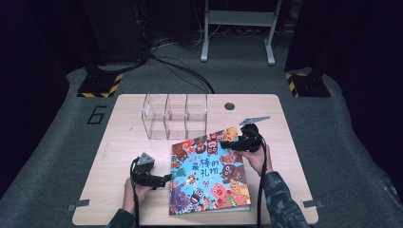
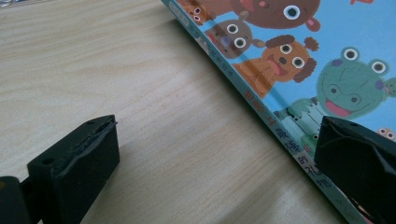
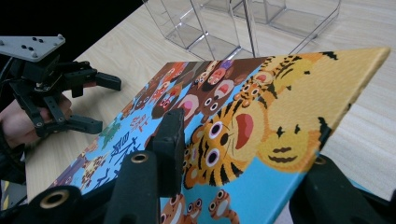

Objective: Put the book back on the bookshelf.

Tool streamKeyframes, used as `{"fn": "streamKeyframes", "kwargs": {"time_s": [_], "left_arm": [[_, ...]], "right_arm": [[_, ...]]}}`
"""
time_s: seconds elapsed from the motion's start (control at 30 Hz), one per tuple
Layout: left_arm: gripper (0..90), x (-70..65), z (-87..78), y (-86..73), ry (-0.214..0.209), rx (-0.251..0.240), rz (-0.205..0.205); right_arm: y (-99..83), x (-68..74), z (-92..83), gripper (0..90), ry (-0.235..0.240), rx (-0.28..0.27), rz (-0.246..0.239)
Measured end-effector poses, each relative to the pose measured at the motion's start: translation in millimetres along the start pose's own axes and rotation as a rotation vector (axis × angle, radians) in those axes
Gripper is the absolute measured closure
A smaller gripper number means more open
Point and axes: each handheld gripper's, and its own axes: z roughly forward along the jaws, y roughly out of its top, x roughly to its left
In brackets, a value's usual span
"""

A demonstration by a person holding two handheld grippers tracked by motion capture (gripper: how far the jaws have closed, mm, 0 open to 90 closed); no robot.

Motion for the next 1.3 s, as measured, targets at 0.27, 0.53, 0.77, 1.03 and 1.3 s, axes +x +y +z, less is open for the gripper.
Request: {"fn": "streamKeyframes", "kwargs": {"time_s": [0.27,0.53,0.77,1.03,1.3], "left_arm": [[0.0,-0.9,-4.0,9.1,0.008,0.005,-0.007],[0.0,-2.0,-7.4,17.0,-0.062,0.004,-0.066],[0.0,-5.3,-11.1,23.1,-0.107,-0.016,-0.082],[0.0,-8.6,-11.8,27.8,-0.121,-0.011,-0.079],[0.0,-11.1,-10.7,28.7,-0.119,0.007,-0.083]], "right_arm": [[-3.0,0.4,1.4,57.8,-0.007,-0.024,-0.004],[-1.7,7.0,0.9,57.9,-0.011,-0.056,-0.044],[-1.3,15.0,0.7,57.8,-0.008,-0.099,-0.101],[-0.5,23.1,0.3,57.8,-0.004,-0.140,-0.147],[-1.7,26.5,2.1,57.8,0.015,-0.170,-0.181]]}}
